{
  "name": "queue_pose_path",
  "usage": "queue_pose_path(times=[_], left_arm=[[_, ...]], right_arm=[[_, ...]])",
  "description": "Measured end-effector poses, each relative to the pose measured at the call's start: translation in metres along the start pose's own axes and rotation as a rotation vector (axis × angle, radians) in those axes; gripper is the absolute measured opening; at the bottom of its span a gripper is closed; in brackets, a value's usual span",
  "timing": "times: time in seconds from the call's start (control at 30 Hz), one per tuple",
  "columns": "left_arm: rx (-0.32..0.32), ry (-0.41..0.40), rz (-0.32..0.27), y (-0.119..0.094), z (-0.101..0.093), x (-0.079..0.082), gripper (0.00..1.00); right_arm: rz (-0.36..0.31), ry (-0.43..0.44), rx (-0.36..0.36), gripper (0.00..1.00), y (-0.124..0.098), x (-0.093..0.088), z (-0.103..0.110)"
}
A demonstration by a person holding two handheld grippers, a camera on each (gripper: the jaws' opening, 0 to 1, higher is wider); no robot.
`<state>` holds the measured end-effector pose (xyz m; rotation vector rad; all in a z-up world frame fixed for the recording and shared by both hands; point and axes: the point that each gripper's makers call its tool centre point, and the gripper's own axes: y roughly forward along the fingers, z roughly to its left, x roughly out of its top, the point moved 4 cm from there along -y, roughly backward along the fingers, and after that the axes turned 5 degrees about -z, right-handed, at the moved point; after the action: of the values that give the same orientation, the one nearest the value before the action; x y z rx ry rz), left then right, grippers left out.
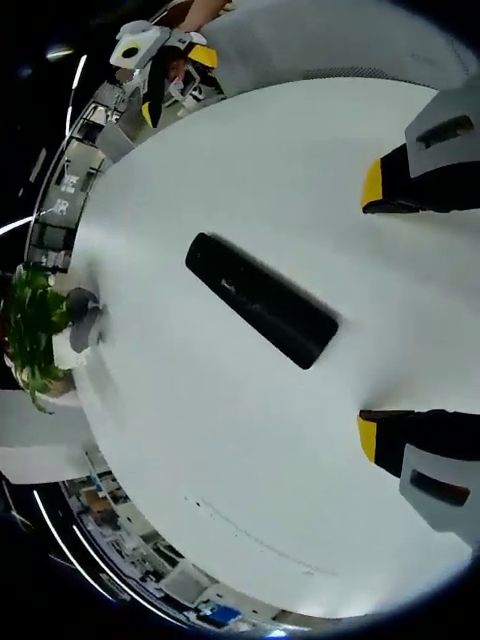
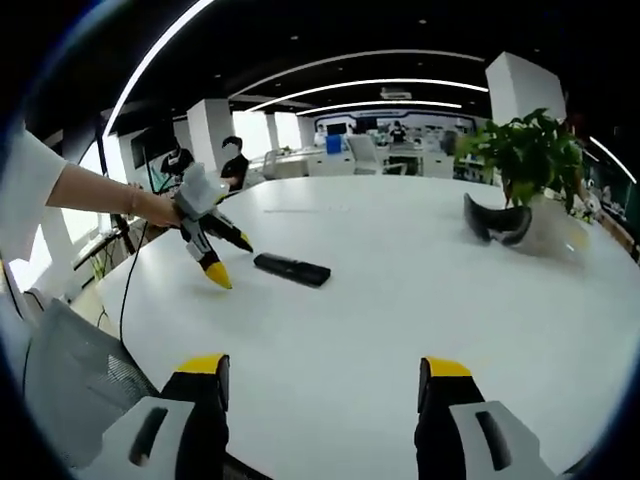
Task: Press the specified remote control buttons in sequence, fully releasing each button before pressing the next.
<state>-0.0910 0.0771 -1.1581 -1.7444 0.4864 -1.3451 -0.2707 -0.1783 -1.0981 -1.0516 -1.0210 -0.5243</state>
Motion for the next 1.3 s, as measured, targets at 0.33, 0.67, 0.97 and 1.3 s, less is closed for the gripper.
queue_pose_path(times=[0.33, 0.67, 0.97, 1.3], left_arm=[[-0.026, 0.096, 0.023, 0.014, -0.002, 0.018, 0.8], [-0.069, 0.168, 0.012, 0.022, -0.004, 0.029, 0.53], [-0.079, 0.248, 0.015, 0.022, -0.01, 0.03, 0.24], [-0.11, 0.261, 0.03, 0.017, -0.019, 0.023, 0.23]], right_arm=[[0.009, -0.007, -0.002, 0.73, 0.001, -0.001, -0.002], [0.003, 0.001, 0.0, 0.69, 0.001, -0.001, -0.004], [0.0, 0.001, 0.006, 0.65, 0.0, -0.001, -0.004], [-0.001, 0.001, 0.009, 0.64, 0.0, -0.001, -0.003]])
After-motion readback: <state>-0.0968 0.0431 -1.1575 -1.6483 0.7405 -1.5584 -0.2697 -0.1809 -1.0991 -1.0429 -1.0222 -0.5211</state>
